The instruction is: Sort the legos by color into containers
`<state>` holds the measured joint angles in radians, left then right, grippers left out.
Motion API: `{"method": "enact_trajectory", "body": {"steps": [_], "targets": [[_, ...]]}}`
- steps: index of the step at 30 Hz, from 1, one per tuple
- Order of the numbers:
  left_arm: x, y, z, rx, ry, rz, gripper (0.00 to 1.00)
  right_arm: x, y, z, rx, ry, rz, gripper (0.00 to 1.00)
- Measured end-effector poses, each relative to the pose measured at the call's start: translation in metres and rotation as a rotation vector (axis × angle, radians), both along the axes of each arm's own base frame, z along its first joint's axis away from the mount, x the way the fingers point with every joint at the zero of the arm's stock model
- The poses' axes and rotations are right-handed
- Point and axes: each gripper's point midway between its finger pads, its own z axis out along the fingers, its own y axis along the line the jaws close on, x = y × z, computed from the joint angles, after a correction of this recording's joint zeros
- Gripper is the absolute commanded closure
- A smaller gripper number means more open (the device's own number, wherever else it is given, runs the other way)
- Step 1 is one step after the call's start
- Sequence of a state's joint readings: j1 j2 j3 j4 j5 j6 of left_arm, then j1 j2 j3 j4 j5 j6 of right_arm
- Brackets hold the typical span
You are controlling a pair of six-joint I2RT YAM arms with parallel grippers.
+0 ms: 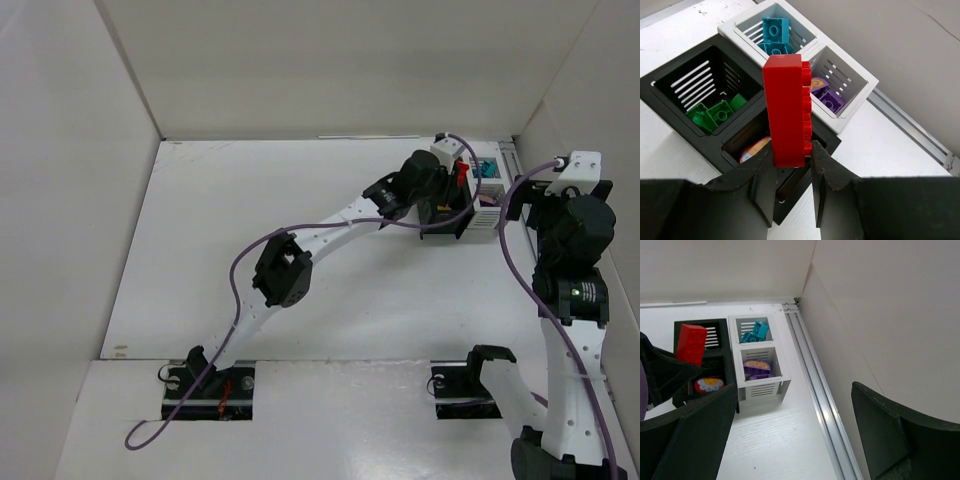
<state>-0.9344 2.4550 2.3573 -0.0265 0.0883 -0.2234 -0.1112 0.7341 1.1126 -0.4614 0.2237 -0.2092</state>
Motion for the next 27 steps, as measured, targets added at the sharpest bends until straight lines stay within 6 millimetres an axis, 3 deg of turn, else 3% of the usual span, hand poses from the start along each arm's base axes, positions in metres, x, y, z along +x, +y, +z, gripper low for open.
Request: {"method": "enact_trajectory", "body": {"steps": [6,7,8,9,15,17,18,22,25,27], "targets": [[-0.001,-0.002,-0.008,0.012,0.007,0.008,0.68,0.005,0.001,-0.005,0.003,0.022,0.01,0.0],[-0.001,-0.002,-0.009,0.013,0.008,0.008,0.61,0.005,0.001,-0.005,0.003,0.021,0.011,0.0],[-0.001,-0.001,-0.01,0.014,0.009,0.011,0.61,0.005,0.001,-0.005,0.003,0.021,0.011,0.0],[-0.001,-0.001,-0.011,0.013,0.012,0.012,0.52,0.005,0.001,-0.005,0.003,0.021,0.011,0.0],[-0.001,0.001,-0.028,0.044,0.019,0.011,0.28,0.004,0.001,-0.004,0.002,0.016,0.01,0.0],[-0.002,0.002,-0.032,0.057,0.022,0.009,0.15,0.003,0.001,-0.003,0.001,0.014,0.01,0.0],[-0.002,0.003,-0.032,0.061,0.022,0.009,0.0,0.003,0.001,-0.003,0.0,0.014,0.01,0.0],[-0.009,0.017,-0.026,0.101,0.029,0.018,0.0,0.005,0.001,-0.005,-0.001,0.022,0.011,0.0],[-0.022,0.043,0.001,0.118,0.022,0.041,0.0,0.01,0.002,-0.01,0.0,0.039,0.018,0.0],[-0.034,0.07,0.034,0.11,0.0,0.072,0.0,0.013,0.003,-0.013,-0.003,0.054,0.028,0.0]]}}
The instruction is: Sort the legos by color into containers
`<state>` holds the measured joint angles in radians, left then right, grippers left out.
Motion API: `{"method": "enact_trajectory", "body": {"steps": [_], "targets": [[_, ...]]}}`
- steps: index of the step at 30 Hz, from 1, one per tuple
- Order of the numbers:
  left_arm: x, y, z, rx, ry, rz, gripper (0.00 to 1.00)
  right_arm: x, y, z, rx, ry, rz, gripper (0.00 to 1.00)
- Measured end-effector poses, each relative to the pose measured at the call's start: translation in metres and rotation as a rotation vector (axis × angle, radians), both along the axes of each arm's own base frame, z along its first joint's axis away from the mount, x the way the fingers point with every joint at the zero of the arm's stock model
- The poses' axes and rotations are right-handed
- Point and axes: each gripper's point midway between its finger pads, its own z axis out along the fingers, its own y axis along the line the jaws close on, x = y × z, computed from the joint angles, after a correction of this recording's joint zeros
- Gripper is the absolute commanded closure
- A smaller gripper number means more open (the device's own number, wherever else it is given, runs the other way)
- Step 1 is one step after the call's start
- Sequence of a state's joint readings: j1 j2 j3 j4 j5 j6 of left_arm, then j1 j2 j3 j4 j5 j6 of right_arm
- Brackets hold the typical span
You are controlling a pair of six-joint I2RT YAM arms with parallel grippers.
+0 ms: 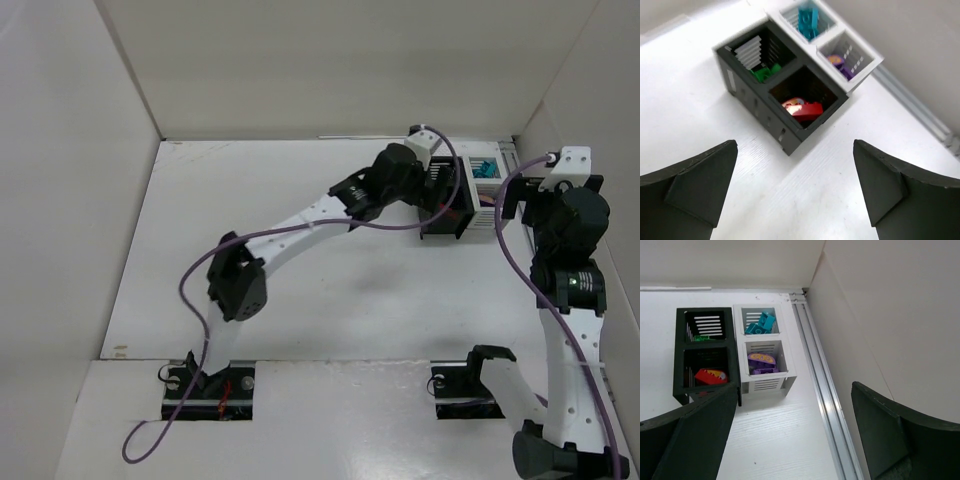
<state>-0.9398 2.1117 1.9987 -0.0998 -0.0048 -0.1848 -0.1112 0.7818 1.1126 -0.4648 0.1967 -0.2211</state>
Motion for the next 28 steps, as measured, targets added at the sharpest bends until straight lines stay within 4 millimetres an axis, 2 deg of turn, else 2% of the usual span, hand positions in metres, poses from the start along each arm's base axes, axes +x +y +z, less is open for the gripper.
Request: {"method": "enact_trajectory", "body": {"steps": [2,5,6,8,11,13,15,16,18,19,21,25,28], "targets": [[-0.013,0.03,0.047,-0.051,-0.041,0.048,0.0,0.005,0.001,-0.005,0.0,0.022,0.012,0.0],[-0.037,0.095,0.111,-0.152,-0.083,0.175,0.0,0.011,0.004,-0.015,0.002,0.061,0.034,0.0],[-0.046,0.122,0.124,-0.19,-0.086,0.231,0.0,0.013,0.006,-0.019,0.005,0.076,0.044,0.0],[-0.063,0.174,0.128,-0.237,-0.07,0.344,0.0,0.017,0.01,-0.025,0.013,0.097,0.074,0.0],[-0.088,0.248,0.088,-0.27,0.028,0.528,0.0,0.02,0.017,-0.038,0.024,0.125,0.112,0.0],[-0.103,0.287,0.039,-0.256,0.123,0.647,0.0,0.02,0.019,-0.051,0.031,0.149,0.126,0.0],[-0.125,0.321,-0.015,-0.202,0.226,0.749,0.0,0.016,0.02,-0.071,0.037,0.188,0.128,0.0],[-0.135,0.335,-0.035,-0.184,0.267,0.792,0.0,0.013,0.02,-0.081,0.038,0.208,0.128,0.0],[-0.153,0.358,-0.06,-0.188,0.327,0.86,0.0,0.005,0.02,-0.1,0.04,0.247,0.126,0.0],[-0.161,0.368,-0.066,-0.208,0.343,0.886,0.0,0.002,0.02,-0.106,0.039,0.257,0.126,0.0],[-0.171,0.38,-0.063,-0.296,0.355,0.901,0.0,-0.005,0.02,-0.115,0.037,0.269,0.122,0.0],[-0.18,0.39,-0.04,-0.465,0.346,0.884,0.0,-0.011,0.019,-0.115,0.014,0.26,0.123,0.0],[-0.181,0.393,-0.037,-0.499,0.345,0.89,0.0,-0.012,0.019,-0.114,0.003,0.255,0.126,0.0]]}}
